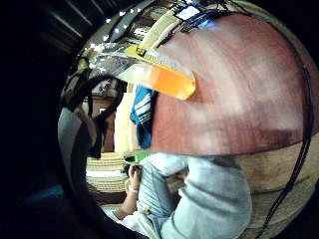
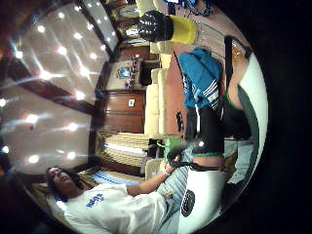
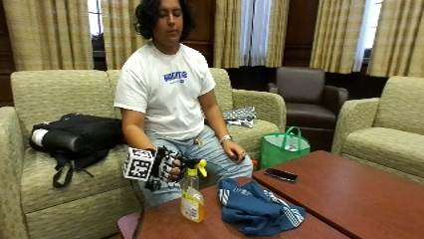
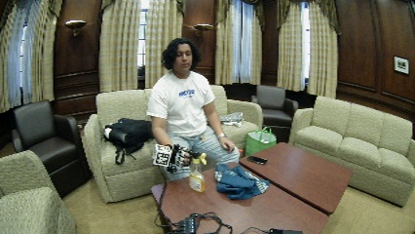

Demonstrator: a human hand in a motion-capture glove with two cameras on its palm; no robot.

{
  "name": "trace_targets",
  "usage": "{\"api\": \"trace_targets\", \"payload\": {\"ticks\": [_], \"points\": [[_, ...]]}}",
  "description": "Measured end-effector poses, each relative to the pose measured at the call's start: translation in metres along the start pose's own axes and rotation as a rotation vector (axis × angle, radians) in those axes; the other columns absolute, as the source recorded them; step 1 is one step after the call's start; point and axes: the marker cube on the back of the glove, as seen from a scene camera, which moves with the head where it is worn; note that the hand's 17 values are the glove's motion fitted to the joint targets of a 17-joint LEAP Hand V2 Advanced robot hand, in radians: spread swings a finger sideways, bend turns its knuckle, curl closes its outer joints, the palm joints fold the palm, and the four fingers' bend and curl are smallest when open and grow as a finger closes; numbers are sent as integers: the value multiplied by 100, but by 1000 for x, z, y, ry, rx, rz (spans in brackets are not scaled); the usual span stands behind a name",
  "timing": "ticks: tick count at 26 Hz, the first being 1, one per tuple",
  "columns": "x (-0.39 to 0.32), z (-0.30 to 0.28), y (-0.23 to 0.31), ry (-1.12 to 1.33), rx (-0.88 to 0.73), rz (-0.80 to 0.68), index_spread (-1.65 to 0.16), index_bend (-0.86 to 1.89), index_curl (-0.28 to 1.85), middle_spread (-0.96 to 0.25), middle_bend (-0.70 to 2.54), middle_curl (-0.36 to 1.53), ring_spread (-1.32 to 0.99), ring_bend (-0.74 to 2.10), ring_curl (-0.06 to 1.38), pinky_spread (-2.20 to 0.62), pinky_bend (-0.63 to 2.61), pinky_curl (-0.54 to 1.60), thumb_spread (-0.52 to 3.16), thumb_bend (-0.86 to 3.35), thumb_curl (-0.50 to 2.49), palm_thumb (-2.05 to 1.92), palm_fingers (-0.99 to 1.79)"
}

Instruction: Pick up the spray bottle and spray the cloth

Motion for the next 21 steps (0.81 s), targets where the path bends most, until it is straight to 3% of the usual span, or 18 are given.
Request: {"api": "trace_targets", "payload": {"ticks": [1, 11, 21], "points": [[-2, -4, 7, 3, -31, 37, -26, 40, 40, -22, 51, 57, -21, 72, 52, -21, 62, 53, 99, -5, 48, 92, 129], [-9, -19, 23, 39, -72, 51, -30, 26, 42, -20, 36, 52, -20, 55, 47, -13, 44, 47, 99, -2, 49, 90, 89], [-10, -22, 27, 52, -91, 44, -36, 17, 39, -16, 22, 45, -17, 39, 40, 3, 26, 39, 104, -3, 46, 83, 68]]}}
